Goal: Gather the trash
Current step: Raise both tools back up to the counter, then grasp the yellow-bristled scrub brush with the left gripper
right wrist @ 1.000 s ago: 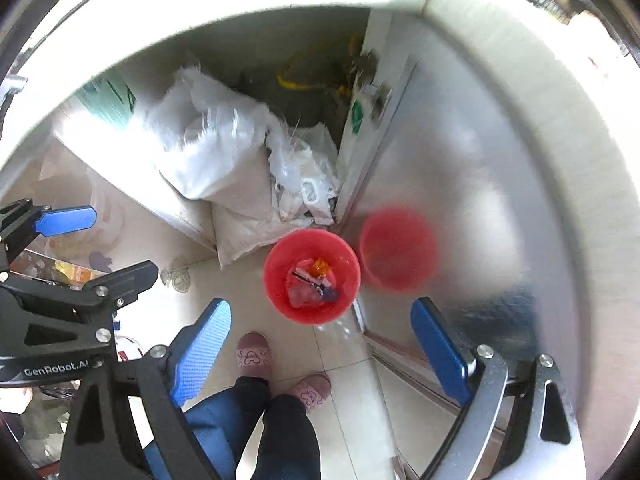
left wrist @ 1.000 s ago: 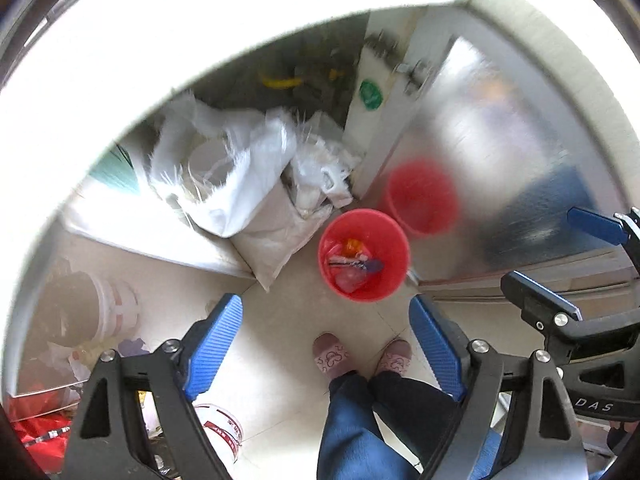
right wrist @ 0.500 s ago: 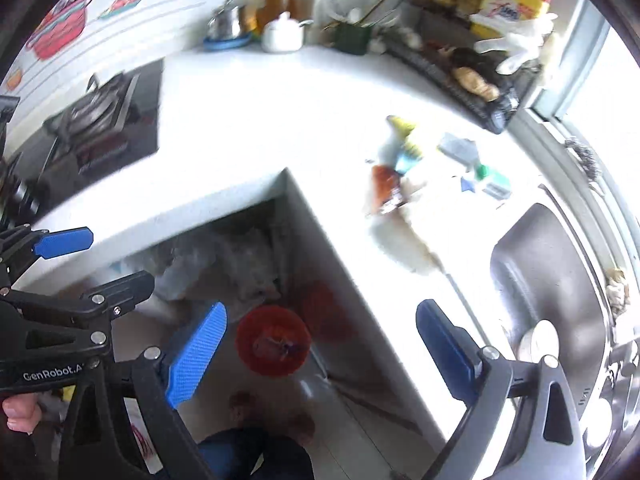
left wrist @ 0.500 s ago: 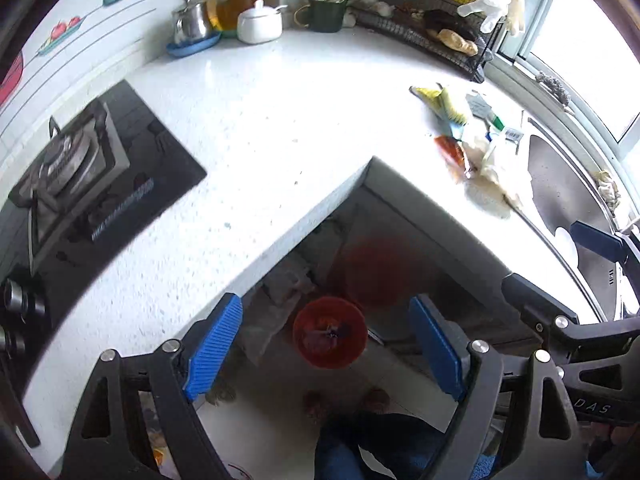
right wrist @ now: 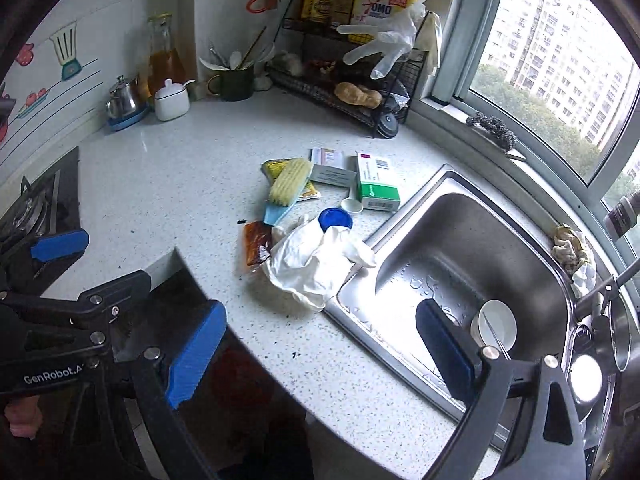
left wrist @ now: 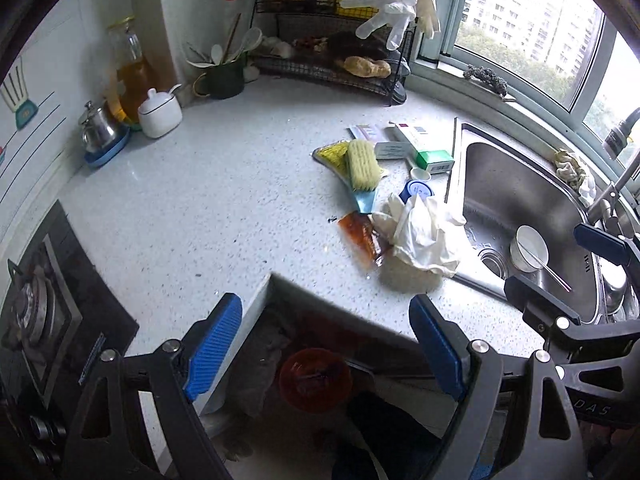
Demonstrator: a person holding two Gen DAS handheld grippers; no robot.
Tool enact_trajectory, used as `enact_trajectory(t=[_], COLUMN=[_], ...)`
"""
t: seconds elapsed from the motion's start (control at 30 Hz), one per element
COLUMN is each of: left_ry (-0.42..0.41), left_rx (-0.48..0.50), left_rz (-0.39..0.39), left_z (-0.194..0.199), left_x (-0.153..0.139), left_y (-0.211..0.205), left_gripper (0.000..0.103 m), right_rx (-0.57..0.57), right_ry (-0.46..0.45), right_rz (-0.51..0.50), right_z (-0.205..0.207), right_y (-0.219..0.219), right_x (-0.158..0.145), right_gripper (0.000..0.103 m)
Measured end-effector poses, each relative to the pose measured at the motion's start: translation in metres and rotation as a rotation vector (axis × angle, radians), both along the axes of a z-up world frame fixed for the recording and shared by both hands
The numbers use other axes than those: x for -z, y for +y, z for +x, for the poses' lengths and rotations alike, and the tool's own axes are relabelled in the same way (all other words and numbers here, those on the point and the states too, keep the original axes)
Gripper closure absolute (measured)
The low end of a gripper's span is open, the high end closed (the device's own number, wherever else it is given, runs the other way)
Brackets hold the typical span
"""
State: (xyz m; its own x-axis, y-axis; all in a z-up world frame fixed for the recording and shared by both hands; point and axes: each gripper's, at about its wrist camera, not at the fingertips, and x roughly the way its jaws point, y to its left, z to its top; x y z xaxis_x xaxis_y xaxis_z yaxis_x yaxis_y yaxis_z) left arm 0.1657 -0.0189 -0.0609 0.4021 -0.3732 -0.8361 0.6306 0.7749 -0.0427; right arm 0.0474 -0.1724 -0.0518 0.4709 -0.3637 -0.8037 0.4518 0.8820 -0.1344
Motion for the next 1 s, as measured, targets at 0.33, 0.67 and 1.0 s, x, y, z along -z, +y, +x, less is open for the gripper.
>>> enact_trajectory(t=[0.33, 0.67, 1.0], left_ry=[0.031, 0.169, 0.238], left_rx=[0.052, 0.059, 0.069], left_rz=[0.025, 0.058, 0.119], left_z=[0.066, 0.136, 0.161], left_x=[0.01, 0.061, 0.099], left_y=[-0.077, -0.137, -0.172], left_gripper=[0.019, 0.019, 0.019], right_rx=[0.08, 0.086, 0.101], right_ry=[-0.001, 0.091, 0.172], right_rz=[0.016, 0.052, 0.112], right_z=[0.043, 0.097, 0.112], right_y=[-0.071, -0.132, -0.16], right_x=[0.008, 0.046, 0.075], right_gripper=[0.008, 0.008, 0.008])
